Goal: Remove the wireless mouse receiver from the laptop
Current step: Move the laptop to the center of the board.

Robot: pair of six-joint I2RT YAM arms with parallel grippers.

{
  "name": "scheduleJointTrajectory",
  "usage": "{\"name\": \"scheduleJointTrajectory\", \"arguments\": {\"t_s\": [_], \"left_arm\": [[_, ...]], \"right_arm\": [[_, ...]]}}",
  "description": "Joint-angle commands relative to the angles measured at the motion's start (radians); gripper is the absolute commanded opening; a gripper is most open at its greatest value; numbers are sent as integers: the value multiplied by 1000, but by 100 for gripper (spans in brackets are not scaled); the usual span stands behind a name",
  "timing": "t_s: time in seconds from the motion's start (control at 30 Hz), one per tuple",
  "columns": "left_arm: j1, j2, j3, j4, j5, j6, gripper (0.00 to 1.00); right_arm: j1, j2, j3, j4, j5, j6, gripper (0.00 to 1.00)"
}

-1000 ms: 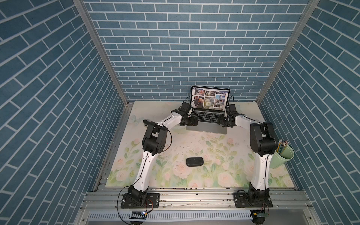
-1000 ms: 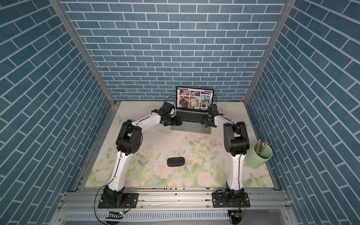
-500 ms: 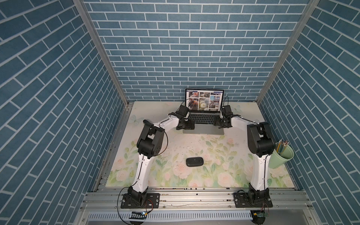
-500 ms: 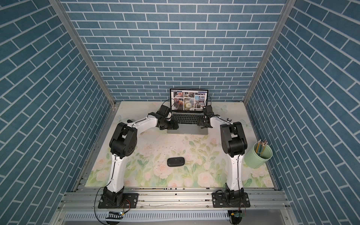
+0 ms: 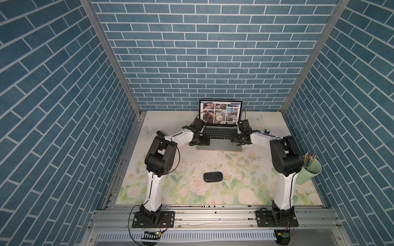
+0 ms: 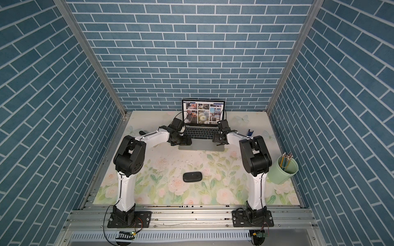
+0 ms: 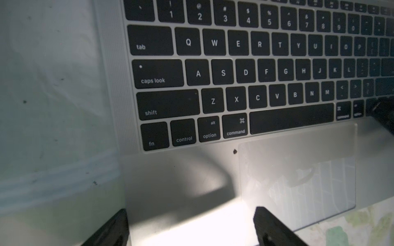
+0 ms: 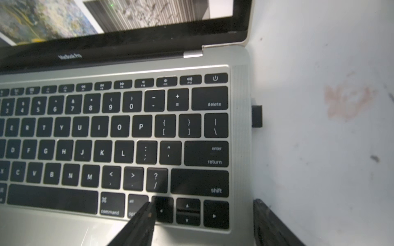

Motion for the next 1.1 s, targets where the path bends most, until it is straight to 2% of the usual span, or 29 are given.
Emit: {"name": "scheduleJointTrajectory", "arguments": {"t_s": [0.0, 0.4, 1.07], "left_arm": [[-77, -5, -33, -33, 139, -22, 95], [-131, -80, -86, -23, 142, -49, 95], [-142, -84, -108, -25, 108, -54, 97]], "right_arm": [[103, -6, -66, -90, -214, 59, 73], [116, -35, -116, -77, -209, 66, 73], [136, -72, -183, -59, -204, 81, 74]]}}
